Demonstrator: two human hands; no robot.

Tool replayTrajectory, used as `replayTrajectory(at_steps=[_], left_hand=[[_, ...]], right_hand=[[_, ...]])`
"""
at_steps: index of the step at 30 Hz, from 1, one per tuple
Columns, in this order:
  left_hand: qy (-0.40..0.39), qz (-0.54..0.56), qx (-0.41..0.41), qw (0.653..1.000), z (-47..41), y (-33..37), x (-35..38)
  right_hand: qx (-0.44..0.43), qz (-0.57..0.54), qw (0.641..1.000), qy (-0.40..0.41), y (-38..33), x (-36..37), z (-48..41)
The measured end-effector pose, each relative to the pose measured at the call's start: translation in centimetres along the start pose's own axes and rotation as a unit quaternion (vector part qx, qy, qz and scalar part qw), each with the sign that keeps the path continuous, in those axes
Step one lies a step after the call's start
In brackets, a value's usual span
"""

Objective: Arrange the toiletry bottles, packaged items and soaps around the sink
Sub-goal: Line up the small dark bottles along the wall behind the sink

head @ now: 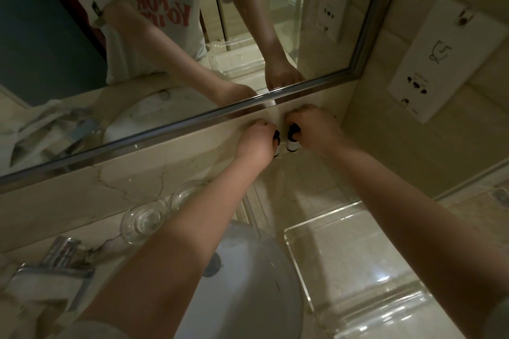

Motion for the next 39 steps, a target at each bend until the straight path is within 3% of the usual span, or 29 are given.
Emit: replayTrajectory(at_steps=[39], left_hand=[[-0.010,-0.015,-0.027,0.999,0.3,-0.7,-0.6]], right_hand=[[0.003,0.007,1.000,-0.025,-0.9,-0.2,-0.5]])
Point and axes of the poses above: each hand's wrist, its own z-axis away from the middle knuckle, its own x-axis out of the palm, y = z × x, the point moved 6 cm from there along -z, towards the middle knuckle, and after that the axes turned 13 degrees about -x, right-handed, at the moved point
